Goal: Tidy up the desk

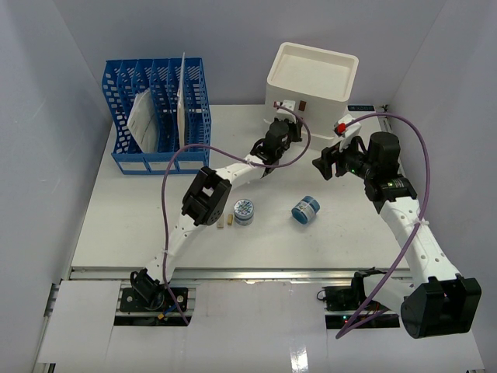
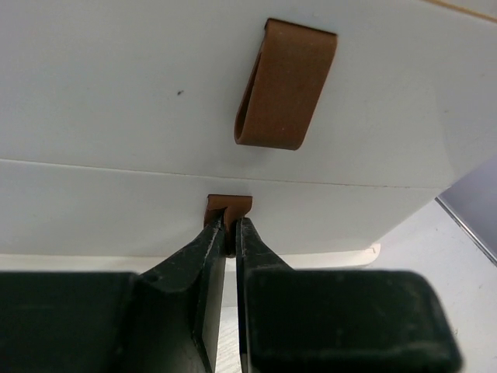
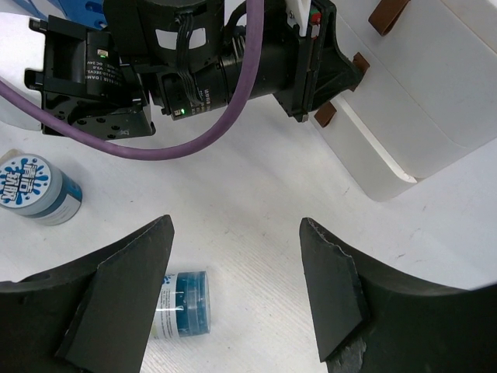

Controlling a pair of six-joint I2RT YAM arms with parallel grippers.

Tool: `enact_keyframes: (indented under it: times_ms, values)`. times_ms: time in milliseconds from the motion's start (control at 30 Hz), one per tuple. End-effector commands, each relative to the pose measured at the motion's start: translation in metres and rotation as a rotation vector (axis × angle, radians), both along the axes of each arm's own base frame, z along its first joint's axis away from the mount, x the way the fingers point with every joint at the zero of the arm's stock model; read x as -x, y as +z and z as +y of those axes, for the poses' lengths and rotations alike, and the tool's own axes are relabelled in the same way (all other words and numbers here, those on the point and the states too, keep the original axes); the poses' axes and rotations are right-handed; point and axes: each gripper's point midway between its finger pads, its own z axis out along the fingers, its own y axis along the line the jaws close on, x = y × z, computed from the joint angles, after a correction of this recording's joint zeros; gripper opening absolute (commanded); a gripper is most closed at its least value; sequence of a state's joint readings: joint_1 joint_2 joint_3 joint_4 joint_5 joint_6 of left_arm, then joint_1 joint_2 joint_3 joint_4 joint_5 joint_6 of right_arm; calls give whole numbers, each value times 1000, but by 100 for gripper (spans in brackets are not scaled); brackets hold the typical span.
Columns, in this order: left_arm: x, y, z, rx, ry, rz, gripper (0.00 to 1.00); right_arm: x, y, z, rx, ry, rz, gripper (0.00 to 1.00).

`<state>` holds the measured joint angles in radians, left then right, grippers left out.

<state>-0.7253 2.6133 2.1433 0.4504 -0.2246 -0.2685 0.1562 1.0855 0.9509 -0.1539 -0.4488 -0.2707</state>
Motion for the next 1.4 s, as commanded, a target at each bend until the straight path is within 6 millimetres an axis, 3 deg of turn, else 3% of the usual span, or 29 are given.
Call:
enact_keyframes:
  times_ms: [0, 67, 167, 233, 300, 367, 400, 467, 500, 533, 567, 733, 767, 800, 900, 967, 1033, 1100, 1200, 1300, 1333, 1367]
  values:
    - [-1, 59, 6, 67, 14, -89, 8, 0, 13, -2, -19, 0, -53, 72]
    - [1, 64, 8, 72, 13, -92, 1, 0, 11, -2, -19, -3, -50, 72]
    - [6, 66, 10, 73, 7, -89, 0, 0, 9, -4, -17, -7, -46, 72]
    - [12, 56, 13, 61, -2, -67, 0, -1, 8, -6, -16, -13, -42, 72]
    - [19, 71, 17, 90, -10, -82, 0, -1, 6, -8, -14, -20, -39, 72]
    - [30, 67, 23, 94, -21, -71, 0, -1, 3, -11, -12, -29, -34, 72]
    - [34, 51, 24, 74, -23, -46, 0, -1, 2, -12, -10, -32, -33, 72]
    - [49, 67, 34, 100, -35, -65, 0, 0, 0, -15, -4, -38, -34, 72]
    - [54, 66, 37, 102, -39, -63, 0, 1, 0, -16, 0, -40, -35, 72]
    - [61, 53, 42, 91, -42, -44, 0, 1, -3, -16, 4, -39, -29, 72]
    - [68, 61, 46, 102, -49, -50, 0, 2, -5, -16, 10, -36, -25, 72]
    - [95, 47, 58, 105, -85, -17, 0, 6, -18, -15, 53, 6, 8, 74]
    - [99, 51, 59, 116, -92, -20, 0, 5, -20, -15, 57, 7, 13, 77]
    - [102, 54, 61, 119, -98, -20, 6, 4, -23, -15, 57, 6, 21, 80]
    - [116, 54, 69, 88, -124, -3, 46, -6, -31, -10, 22, 7, 69, 90]
    - [129, 74, 79, 76, -149, -24, 66, -18, -34, -3, -21, -12, 107, 95]
    - [147, 68, 96, 36, -167, 5, 76, -34, -37, 0, -31, -55, 116, 90]
    - [168, 90, 118, 16, -178, -16, 82, -56, -39, 4, -36, -119, 116, 90]
    - [199, 109, 153, -9, -163, -32, 87, -70, -44, 29, -41, -64, 137, 90]
    - [229, 94, 187, -45, -139, 16, 89, -82, -49, 60, -41, 3, 161, 91]
    - [242, 113, 203, -18, -117, -14, 91, -88, -50, 63, -35, -20, 161, 93]
    - [253, 112, 217, -15, -99, -9, 92, -100, -48, 69, -38, -53, 143, 96]
